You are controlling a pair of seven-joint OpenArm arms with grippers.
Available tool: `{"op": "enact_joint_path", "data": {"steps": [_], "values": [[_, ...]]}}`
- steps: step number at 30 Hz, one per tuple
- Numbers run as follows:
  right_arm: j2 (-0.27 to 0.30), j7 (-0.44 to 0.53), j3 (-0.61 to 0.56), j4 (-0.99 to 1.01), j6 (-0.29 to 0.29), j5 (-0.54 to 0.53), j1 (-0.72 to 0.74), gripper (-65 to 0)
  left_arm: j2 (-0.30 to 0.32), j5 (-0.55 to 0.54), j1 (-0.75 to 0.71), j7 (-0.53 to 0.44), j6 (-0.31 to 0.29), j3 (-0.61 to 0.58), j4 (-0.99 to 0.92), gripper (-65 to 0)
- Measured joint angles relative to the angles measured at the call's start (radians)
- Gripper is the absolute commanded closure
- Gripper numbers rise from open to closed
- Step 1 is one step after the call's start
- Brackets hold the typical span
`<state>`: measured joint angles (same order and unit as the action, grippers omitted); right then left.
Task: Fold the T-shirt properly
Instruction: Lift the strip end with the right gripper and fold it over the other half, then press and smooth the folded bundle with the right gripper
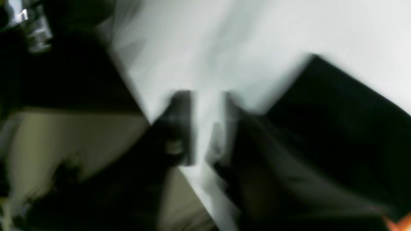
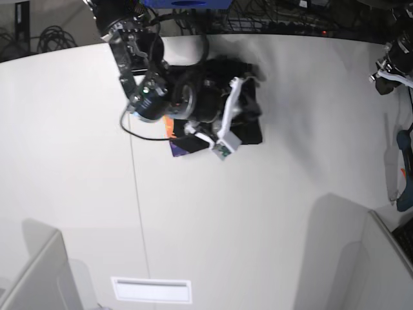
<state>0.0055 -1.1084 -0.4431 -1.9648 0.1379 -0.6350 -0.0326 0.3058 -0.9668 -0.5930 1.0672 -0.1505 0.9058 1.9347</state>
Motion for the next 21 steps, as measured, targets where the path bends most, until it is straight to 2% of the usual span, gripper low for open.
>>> {"op": "enact_joint_path", "data": {"steps": [3,5,10,14,21], "values": [[0.061,0.005,0.099,-0.023,0.000,0.011,-0.034,0.0,-0.005,-0.002,-0.005,0.008,-0.126,0.066,-0.004,0.0],[0.087,0.003,0.147,-0.002,0.000,0.006,-0.058,0.0,-0.003,-0.005,-0.011,0.002,-0.169,0.104,-0.016,0.0],[0.162,0.033,0.179,0.048,0.000,0.010,-0.071,0.0,-0.008,0.020,-0.028,0.011,-0.176,0.153,-0.034,0.0],[0.155,0.040,0.175,0.069,0.000,0.006,-0.104,0.0,-0.006,0.046,-0.028,0.011,-0.177,0.153,-0.034,0.0],[0.153,0.043,0.012,0.070,-0.006,0.006,-0.115,0.0,-0.008,0.046,-0.028,0.011,-0.180,0.153,-0.034,0.0]]}}
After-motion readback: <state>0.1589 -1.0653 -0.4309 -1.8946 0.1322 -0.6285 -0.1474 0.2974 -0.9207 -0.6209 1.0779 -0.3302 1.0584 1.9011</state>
